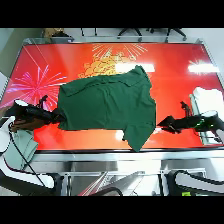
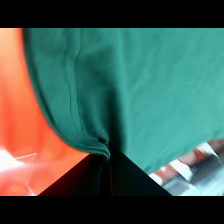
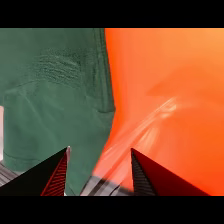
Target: Fold the shirts.
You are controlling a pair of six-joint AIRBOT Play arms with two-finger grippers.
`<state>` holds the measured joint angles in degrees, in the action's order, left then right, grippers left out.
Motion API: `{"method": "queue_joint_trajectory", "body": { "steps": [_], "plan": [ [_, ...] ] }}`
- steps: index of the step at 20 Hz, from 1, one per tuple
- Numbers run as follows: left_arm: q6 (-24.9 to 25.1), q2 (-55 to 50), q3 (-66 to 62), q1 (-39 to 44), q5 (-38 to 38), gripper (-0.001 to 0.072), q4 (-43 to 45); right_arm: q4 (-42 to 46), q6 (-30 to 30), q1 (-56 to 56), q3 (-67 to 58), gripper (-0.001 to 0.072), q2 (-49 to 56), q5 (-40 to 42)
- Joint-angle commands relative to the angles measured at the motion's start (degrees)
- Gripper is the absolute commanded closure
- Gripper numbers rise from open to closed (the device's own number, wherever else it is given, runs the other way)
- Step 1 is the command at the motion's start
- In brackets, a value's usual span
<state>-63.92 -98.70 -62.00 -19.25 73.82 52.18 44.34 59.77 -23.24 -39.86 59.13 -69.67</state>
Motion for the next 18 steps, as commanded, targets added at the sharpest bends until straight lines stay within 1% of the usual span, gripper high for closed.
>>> {"method": "queue_joint_trajectory", "body": {
  "steps": [1,3,9,12,15,18],
  "plan": [
    [0.44,-3.02,-1.42,0.98,3.06,0.0695,0.33,-1.11,0.02,6.08,0.52,0.0255,4.63,6.58],
    [0.39,-2.93,-1.46,-0.33,3.76,0.0695,0.28,-2.40,-1.33,7.67,-0.42,0.0255,7.15,8.24],
    [0.39,-1.90,-1.46,-4.70,4.04,0.0695,0.28,-2.47,-1.40,7.45,-7.17,0.0255,8.92,8.46],
    [0.42,-1.90,-1.46,-6.14,3.98,0.0695,0.28,-0.76,-0.15,4.74,-8.72,0.0255,8.85,7.98],
    [0.44,-1.90,-1.46,-7.56,3.98,0.0695,0.28,-0.17,-0.15,-0.28,-9.09,0.0254,8.87,5.77],
    [0.50,-1.90,-1.46,-7.96,3.56,0.0696,0.33,-0.22,-0.13,-0.55,-9.05,0.0255,9.49,5.73]
  ]
}}
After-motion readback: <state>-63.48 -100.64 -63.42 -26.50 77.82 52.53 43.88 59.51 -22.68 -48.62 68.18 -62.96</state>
